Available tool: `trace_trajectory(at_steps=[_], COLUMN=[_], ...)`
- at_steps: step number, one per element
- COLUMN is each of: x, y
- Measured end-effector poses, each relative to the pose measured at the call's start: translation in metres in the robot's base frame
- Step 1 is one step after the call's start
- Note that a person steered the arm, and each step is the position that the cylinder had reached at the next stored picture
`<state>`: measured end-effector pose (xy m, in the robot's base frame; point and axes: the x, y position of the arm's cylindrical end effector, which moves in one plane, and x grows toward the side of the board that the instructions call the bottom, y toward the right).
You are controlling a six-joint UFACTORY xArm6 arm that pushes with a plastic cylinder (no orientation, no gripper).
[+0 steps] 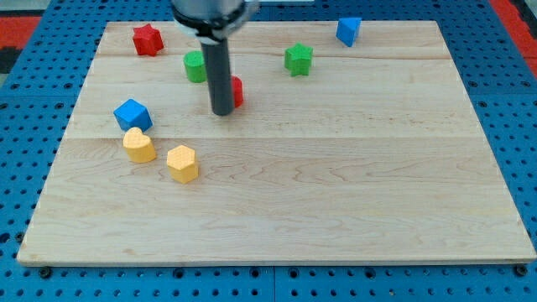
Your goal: Move the yellow hexagon to the bottom of the red circle
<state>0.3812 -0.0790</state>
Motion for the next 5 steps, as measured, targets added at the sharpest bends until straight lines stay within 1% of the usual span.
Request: trace_trajectory(at_steps=[1, 2, 3, 4, 5], x=[0.02, 0.037, 0.045, 0.106, 0.148], y=[0.015, 0.067, 0.055, 0.045, -0.018])
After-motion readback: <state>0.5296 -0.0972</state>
